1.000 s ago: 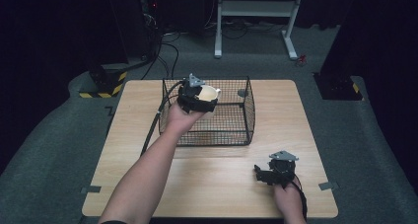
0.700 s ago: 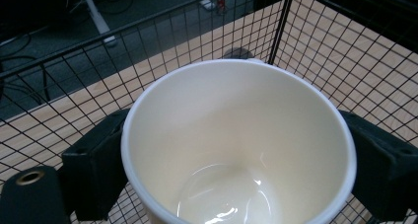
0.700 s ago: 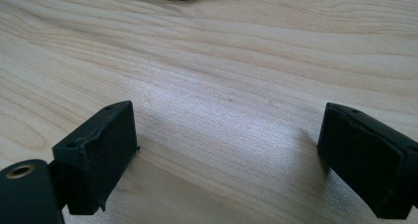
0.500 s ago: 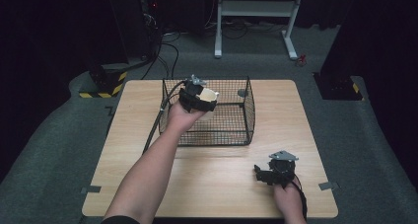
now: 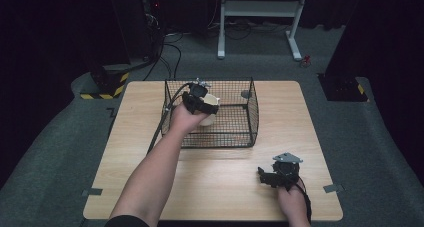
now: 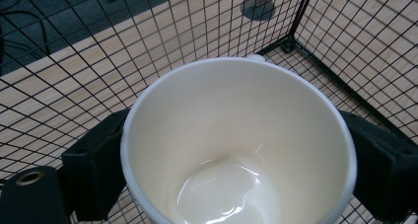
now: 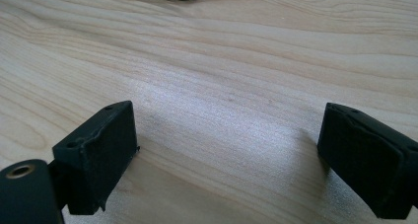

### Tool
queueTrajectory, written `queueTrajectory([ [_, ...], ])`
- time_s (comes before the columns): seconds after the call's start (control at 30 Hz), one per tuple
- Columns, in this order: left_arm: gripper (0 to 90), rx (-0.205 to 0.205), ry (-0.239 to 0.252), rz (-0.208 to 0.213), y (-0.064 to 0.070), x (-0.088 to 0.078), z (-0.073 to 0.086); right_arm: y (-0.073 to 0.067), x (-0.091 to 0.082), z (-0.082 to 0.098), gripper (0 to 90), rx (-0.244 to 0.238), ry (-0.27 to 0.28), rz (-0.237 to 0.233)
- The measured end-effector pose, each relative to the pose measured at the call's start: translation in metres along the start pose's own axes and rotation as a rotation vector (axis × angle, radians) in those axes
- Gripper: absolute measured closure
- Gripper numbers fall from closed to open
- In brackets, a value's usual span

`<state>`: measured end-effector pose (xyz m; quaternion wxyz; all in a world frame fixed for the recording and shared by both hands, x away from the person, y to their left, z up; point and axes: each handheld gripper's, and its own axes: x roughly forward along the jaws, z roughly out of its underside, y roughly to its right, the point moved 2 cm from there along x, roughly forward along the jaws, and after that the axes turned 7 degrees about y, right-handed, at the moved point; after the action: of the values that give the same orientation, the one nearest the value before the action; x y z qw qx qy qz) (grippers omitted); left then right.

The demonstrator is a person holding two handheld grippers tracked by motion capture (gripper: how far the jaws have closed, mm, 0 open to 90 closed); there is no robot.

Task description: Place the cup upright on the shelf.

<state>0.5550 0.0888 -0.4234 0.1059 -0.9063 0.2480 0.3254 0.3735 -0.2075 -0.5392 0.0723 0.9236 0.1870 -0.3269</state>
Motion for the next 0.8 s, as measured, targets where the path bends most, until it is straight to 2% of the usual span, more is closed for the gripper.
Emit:
queueTrajectory([
  [0.1, 10.7, 0.003, -0.017, -0.004, 0.001, 0.002, 0.001, 0.000, 0.000, 0.000, 7.8, -0.004, 0.000, -0.003],
  [0.2, 10.7, 0.012, -0.054, -0.005, -0.001, 0.007, 0.003, 0.000, 0.000, 0.000, 7.8, -0.009, 0.002, -0.006],
  [0.37, 10.7, 0.004, -0.088, 0.002, -0.001, 0.012, 0.005, 0.000, 0.000, 0.000, 7.8, -0.010, 0.002, -0.006],
  [0.47, 10.7, 0.021, -0.118, 0.001, 0.000, 0.016, 0.006, 0.000, 0.000, 0.000, 7.8, -0.010, 0.002, -0.006],
  [0.8, 10.7, 0.053, -0.156, -0.004, 0.002, 0.019, 0.007, 0.000, 0.000, 0.000, 7.8, -0.007, 0.000, -0.006],
])
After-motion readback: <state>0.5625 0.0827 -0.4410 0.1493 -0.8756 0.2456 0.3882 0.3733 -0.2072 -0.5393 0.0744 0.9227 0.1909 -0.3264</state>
